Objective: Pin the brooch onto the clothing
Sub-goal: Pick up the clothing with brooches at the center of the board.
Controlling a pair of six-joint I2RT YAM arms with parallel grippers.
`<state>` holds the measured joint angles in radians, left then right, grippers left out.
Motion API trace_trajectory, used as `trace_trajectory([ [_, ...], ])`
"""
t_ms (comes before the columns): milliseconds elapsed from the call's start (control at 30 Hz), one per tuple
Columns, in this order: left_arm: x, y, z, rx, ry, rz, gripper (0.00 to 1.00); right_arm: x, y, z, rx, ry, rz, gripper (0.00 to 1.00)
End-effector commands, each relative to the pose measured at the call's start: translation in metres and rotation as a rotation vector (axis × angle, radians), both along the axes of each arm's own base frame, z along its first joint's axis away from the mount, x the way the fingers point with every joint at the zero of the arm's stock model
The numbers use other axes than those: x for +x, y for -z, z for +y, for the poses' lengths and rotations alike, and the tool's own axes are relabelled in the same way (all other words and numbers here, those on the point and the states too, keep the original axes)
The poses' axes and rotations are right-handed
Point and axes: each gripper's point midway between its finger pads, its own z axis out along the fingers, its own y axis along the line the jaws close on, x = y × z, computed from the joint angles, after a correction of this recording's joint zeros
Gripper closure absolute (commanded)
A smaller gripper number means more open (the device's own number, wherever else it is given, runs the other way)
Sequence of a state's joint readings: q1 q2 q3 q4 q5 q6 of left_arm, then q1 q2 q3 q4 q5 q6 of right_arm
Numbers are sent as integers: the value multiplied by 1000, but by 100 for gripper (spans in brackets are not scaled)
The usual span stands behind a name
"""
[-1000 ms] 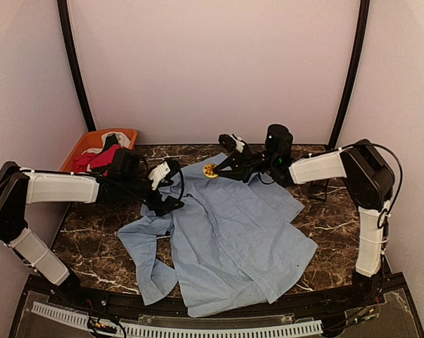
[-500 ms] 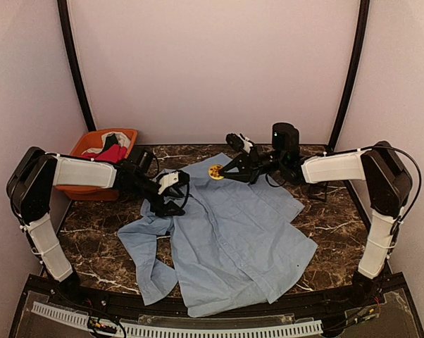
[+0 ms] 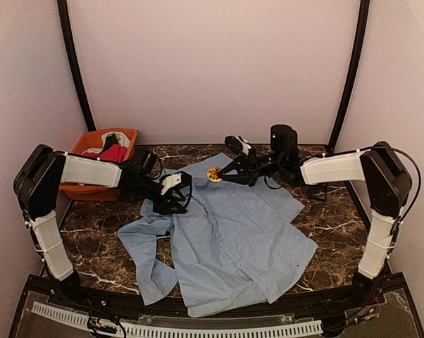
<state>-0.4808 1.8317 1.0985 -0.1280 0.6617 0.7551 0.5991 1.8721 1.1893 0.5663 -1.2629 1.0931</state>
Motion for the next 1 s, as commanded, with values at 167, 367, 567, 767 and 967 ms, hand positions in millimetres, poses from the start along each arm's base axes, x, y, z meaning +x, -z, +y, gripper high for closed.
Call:
trace_trajectory([
  [167, 6, -1, -5, -18, -7, 13, 60, 1, 4, 6, 7, -8, -7, 100],
  [367, 10, 2, -5, -10, -22, 26, 72, -1, 3, 6, 19, -15, 0, 100],
  [567, 14, 3, -5, -1, -39, 22, 61, -2, -2, 5, 26, -17, -10, 100],
  [767, 19, 6, -5, 10, -62, 23, 62, -2, -2, 5, 27, -18, -12, 100],
  [967, 19, 8, -7, 19, -57, 37, 72, -2, -6, 3, 34, -18, -18, 100],
])
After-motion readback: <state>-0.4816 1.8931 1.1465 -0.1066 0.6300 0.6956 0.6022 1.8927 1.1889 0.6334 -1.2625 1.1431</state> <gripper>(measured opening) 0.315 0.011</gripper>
